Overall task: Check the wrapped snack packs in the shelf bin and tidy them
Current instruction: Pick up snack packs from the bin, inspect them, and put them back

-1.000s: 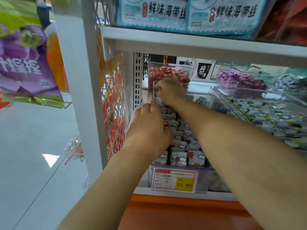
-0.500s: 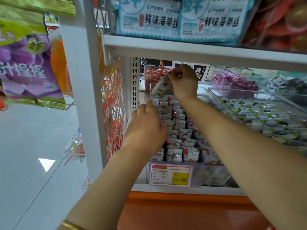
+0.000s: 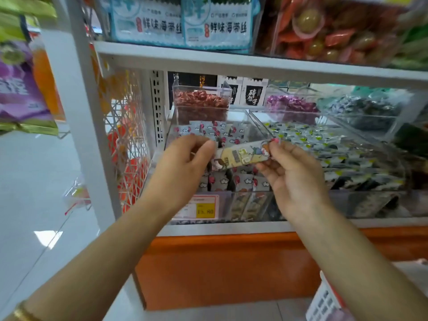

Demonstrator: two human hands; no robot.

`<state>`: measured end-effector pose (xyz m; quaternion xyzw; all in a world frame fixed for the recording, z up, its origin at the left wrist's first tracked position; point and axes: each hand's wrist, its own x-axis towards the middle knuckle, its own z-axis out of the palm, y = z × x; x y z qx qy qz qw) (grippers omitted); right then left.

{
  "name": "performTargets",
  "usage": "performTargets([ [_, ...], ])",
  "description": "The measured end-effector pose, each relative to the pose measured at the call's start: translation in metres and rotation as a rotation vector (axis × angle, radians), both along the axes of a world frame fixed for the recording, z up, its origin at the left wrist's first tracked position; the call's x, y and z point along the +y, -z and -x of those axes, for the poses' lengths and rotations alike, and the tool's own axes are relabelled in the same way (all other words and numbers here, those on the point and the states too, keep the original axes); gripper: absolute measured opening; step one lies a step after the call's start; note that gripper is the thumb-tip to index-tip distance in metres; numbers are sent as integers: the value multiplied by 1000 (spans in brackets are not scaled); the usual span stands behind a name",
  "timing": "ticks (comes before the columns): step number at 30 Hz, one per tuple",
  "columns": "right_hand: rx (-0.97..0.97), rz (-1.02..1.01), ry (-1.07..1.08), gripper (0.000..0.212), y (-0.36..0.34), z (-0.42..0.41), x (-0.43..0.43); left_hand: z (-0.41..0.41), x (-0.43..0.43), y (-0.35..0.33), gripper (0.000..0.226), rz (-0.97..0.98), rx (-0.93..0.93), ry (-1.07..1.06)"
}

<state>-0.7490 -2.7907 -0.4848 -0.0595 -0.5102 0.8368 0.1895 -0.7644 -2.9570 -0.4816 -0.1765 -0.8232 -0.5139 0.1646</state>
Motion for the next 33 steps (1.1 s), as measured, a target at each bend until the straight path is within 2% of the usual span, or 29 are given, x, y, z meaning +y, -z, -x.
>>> performTargets([
  [3, -29, 145, -73, 19, -2, -4, -2, -1, -6, 0, 27, -104, -132, 39],
  [6, -37, 183, -123, 19, -2, -3, 2, -3, -5, 5, 26, -241, -256, 89],
  [9, -56, 211, -221, 9, -1, -3, 7, 1, -5, 4, 27, -552, -408, 122],
  [11, -49, 234, -295, 20, 0, -3, 10, 5, -8, 3, 27, -695, -467, 126],
  [14, -34, 235, -353, 29, 3, -2, 13, 8, -11, 4, 28, -658, -432, 52],
  [18, -33, 249, -336, 16, 4, 0, 11, 6, -10, 4, 29, -676, -387, 18],
  [23, -28, 245, -262, 13, 5, 0, 10, 5, -8, 5, 26, -765, -432, 113],
  [25, -17, 115, -195, 13, 6, 0, 11, 5, -8, 6, 24, -710, -390, 124],
  [28, 6, -73, -172, 15, 11, 0, 13, 6, -9, 7, 17, -523, -309, 130],
  [30, 15, -247, -141, 12, 13, 0, 13, 5, -9, 8, 12, -472, -316, 169],
  [31, 19, -334, -116, 6, 13, -1, 12, 4, -9, 8, 12, -461, -333, 184],
  [33, 15, -433, -89, 9, 14, 0, 11, 3, -8, 9, 21, -411, -334, 173],
])
